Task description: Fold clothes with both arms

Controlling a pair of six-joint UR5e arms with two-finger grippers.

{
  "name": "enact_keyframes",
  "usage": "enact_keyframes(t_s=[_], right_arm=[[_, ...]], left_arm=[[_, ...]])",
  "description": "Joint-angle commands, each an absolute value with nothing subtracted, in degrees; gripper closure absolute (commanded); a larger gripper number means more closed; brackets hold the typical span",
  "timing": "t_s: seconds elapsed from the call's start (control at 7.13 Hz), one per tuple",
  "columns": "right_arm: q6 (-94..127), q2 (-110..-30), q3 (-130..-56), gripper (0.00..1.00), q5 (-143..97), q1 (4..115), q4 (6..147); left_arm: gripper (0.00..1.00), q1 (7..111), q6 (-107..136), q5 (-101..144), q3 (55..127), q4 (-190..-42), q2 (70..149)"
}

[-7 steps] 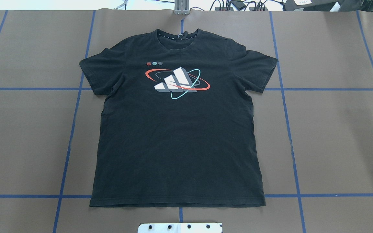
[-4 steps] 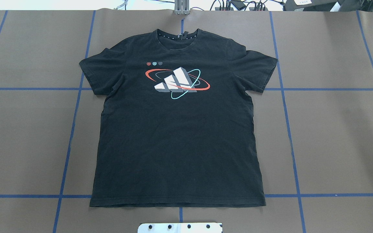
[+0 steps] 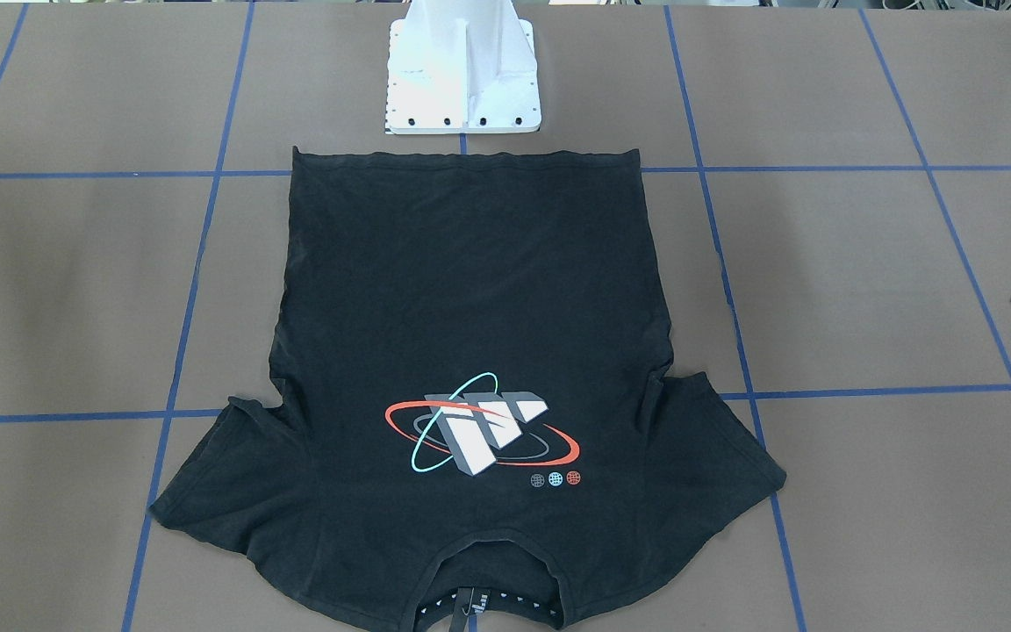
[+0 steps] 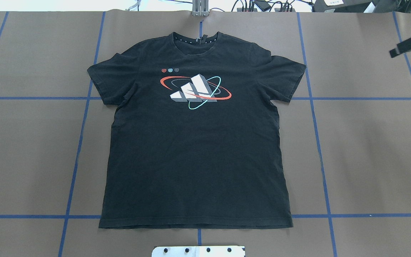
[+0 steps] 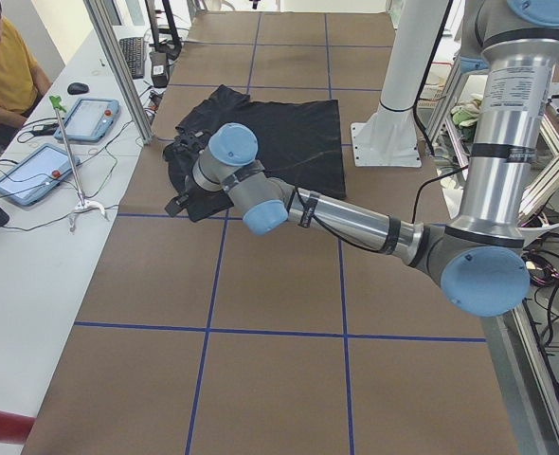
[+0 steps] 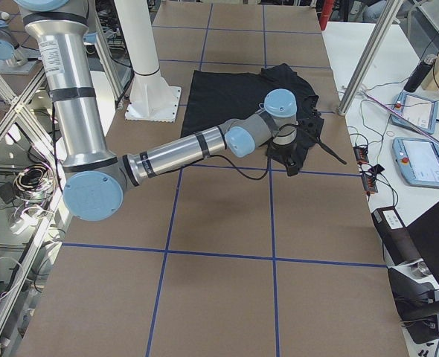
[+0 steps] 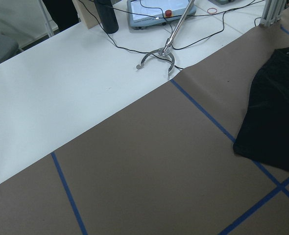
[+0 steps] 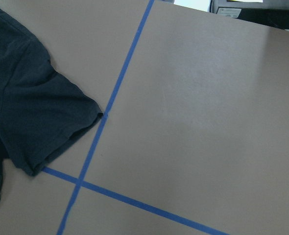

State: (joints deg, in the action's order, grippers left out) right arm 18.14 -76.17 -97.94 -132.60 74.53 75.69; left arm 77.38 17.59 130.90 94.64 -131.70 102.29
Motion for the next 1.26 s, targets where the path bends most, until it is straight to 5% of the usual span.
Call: enact_keyframes(t_s=[0.0, 0.42, 1.12], right_arm=[[24.05, -68.22, -89.85, 0.0, -131.66, 70.85, 74.37], [41.19, -60.85, -72.14, 0.0, -119.74, 60.94, 51.57], [45.26, -59.94, -66.46, 0.14, -110.75, 54.41, 46.08]], left_arm=[[0.0, 73.05, 23.44, 127.01, 93.43, -132.19, 104.58], [0.0, 70.49, 26.1, 126.91, 93.34, -132.28, 105.38], [0.0, 70.4, 26.02, 126.91, 93.34, -132.28, 105.56]])
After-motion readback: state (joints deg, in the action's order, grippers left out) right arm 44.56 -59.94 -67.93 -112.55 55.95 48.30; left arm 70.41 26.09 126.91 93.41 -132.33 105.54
